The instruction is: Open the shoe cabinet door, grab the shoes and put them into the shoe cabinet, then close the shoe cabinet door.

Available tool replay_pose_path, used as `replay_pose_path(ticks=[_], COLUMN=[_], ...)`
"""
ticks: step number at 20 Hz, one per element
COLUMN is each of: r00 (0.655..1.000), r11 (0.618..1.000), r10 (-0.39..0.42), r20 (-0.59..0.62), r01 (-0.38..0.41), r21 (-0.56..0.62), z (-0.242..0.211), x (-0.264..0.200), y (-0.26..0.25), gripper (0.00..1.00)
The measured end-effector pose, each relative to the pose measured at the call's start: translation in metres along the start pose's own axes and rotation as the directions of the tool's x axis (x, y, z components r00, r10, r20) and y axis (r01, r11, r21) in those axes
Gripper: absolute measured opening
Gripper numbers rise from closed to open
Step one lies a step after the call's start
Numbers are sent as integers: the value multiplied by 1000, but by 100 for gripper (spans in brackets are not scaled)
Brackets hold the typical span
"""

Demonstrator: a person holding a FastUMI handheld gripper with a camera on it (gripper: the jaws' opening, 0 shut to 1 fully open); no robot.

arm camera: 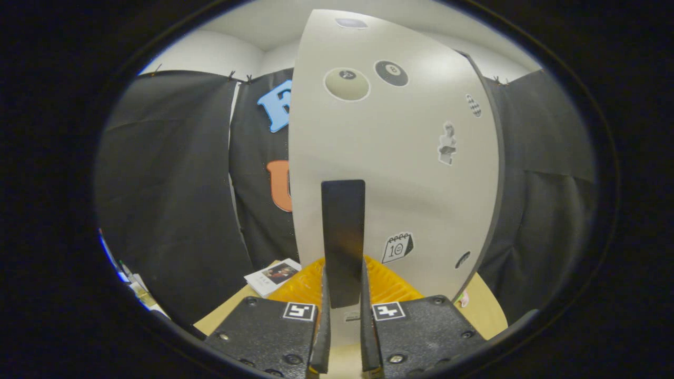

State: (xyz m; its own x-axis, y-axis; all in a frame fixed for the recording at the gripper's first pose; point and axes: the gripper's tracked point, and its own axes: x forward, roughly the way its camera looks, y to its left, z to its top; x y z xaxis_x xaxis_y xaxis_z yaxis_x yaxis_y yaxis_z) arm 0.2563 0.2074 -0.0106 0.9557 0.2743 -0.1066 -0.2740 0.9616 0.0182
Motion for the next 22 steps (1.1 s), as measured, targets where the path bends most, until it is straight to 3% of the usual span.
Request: replay_pose_path(ticks=[7, 11, 22], r00=[1000, 1000, 996], r11=[1000, 996, 995], r10=[-23, -22, -94], r20=[10, 1, -10], r01=[23, 21, 94], r21=[20, 90, 15], z=[-3, -5, -6], x=[-19, -29, -46], y=[-18, -28, -61], gripper=[24, 23, 13])
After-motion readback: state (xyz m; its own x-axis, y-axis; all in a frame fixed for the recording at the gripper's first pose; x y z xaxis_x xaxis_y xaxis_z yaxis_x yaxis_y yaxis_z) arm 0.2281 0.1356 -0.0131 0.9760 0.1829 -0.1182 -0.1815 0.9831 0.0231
